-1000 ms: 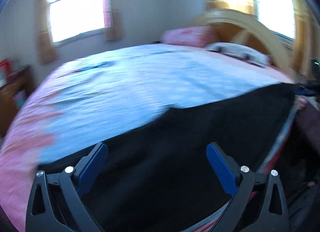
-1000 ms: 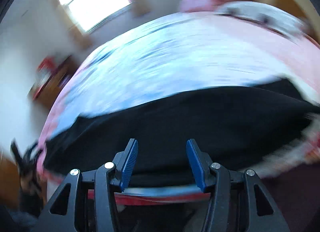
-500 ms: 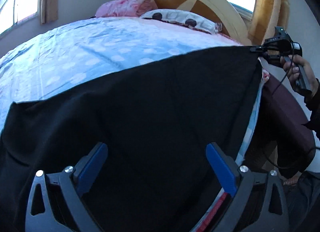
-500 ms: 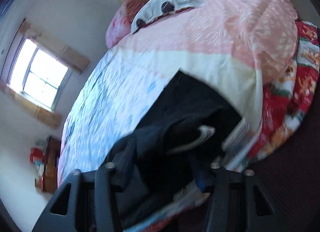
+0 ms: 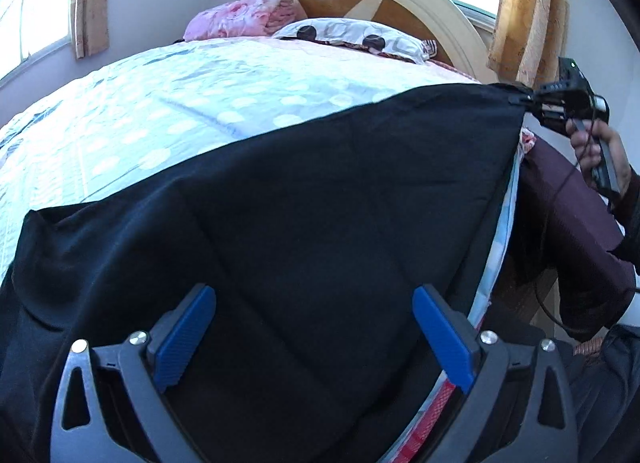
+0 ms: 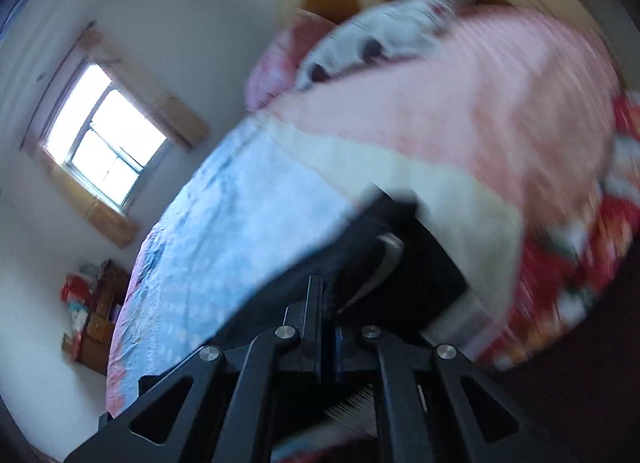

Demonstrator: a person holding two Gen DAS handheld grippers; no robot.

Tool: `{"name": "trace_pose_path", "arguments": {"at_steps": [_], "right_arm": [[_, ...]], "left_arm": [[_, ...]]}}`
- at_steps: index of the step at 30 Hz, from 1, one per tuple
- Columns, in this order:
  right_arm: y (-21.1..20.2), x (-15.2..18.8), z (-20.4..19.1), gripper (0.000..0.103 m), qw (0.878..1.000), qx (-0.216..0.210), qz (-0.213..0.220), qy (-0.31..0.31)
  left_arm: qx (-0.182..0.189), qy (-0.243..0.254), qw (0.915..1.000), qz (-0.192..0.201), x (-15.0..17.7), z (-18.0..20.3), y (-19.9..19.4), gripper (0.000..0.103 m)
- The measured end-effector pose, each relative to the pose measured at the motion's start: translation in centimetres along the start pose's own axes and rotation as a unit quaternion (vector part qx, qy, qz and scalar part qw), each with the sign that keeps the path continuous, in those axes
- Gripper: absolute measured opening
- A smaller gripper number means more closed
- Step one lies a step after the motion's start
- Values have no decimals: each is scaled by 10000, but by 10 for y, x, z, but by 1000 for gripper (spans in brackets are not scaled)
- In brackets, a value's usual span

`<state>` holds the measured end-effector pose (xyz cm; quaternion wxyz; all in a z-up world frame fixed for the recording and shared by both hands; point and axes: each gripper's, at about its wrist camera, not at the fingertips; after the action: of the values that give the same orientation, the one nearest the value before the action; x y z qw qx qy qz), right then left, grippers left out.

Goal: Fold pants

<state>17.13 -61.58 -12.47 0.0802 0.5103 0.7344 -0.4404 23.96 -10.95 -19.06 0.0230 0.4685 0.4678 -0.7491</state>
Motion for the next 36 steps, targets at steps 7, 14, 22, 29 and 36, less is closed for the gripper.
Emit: {"name": "trace_pose_path", "arguments": {"at_steps": [7,14,22,29,36], "right_arm": [[2,3,7,4,9996,200,-113,170],[-26,-29,-84,4,9852,-772,651,-1387],[-4,18,17,4,9977,349,-339,-478],[-26,15,10,51,9888,1276,-50,-770],[-20,29,-37,51,9811,1113,41,-1582]], "left_arm": [[-77,152,9998,-69,-1,3,2,103],[-144,216,9997,-40,1,6,3,103],[-70,245,9997,-40,2,3,3,103],[136,73,9999,-61,1,-2,-4,103],[112,205,9997,-40,14,10,-8,103]]}}
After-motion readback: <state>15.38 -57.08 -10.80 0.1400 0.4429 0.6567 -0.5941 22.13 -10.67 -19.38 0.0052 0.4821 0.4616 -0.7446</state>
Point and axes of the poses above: each gripper's, at about its wrist camera, not at the fingertips, and y roughly the way its jaws point, z to its right, x to its underside, and after that the axes turned 3 degrees about z, right-handed
